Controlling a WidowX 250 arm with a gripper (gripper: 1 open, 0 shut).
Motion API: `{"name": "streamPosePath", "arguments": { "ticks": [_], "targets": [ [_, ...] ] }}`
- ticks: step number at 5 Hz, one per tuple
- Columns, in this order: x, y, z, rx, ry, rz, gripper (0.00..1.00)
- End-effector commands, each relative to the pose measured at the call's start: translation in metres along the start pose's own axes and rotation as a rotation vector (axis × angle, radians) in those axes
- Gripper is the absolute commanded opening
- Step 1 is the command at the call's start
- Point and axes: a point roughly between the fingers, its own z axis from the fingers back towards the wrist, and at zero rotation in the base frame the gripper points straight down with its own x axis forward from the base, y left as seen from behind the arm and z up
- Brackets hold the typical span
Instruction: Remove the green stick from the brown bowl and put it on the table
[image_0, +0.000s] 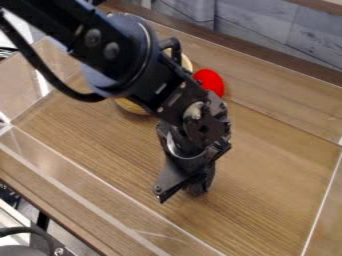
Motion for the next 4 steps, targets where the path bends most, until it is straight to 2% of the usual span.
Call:
{"name": "streamPosePath", "arguments": {
  "ticks": [1, 2, 4],
  "targets": [
    [0.0047, -0.0118, 0.0043, -0.038, 0.001, -0.023, 0.00],
    [0.0071, -0.0175, 0.0025, -0.042, 0.010, -0.049, 0.00],
    [0.0026, -0.0174, 0.0009, -0.031, 0.007, -0.010, 0.00]
  ]
}}
